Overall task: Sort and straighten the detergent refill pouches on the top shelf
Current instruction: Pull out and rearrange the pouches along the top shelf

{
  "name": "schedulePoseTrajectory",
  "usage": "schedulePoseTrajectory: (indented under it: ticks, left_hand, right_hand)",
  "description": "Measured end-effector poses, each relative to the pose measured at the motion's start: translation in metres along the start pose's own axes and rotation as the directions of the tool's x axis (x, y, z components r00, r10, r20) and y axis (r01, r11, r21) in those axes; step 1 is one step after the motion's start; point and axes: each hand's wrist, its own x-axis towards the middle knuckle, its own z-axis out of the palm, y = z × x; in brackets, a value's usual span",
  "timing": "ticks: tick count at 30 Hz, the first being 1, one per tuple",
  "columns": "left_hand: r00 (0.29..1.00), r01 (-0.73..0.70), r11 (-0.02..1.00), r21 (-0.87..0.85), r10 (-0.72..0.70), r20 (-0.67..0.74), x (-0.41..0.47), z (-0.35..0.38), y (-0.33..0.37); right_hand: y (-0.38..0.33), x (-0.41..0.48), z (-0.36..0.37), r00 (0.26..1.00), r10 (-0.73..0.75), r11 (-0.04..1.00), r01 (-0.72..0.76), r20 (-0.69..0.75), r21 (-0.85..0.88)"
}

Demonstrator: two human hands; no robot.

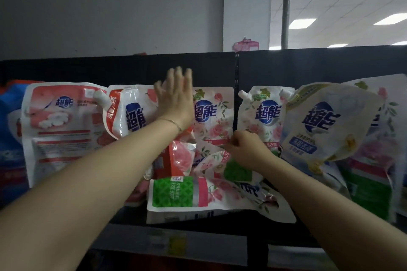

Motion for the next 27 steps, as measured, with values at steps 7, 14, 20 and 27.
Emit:
schedulePoseTrajectory:
  ticks: [7, 14, 20, 27]
  left_hand:
    - [0.684, -0.665, 0.726, 0.173, 0.499, 0.532, -0.049, 0.015, 0.009]
    - [0.650, -0.623, 0.700, 0.349, 0.215, 0.729, -0.056, 0.021, -0.004]
    - [0.679, -0.500, 0.743, 0.445, 0.018, 0.734, -0.051, 0.018, -0.003]
    - [0.756, -0.374, 0.768, 0.520, -0.073, 0.651, -0.069, 0.016, 0.001]
  right_hand:
    - [-0.039, 0.023, 0.035, 0.902, -0.145, 0.813, 0.342, 0.406, -0.471]
    - [-0.046, 0.056, 0.070, 0.836, -0.074, 0.732, 0.416, 0.544, -0.540]
    - [-0.039, 0.065, 0.092, 0.881, 0.041, 0.804, 0.252, 0.472, -0.539]
    - [-0.027, 0.073, 0.093, 0.879, 0.164, 0.774, 0.166, 0.447, -0.610]
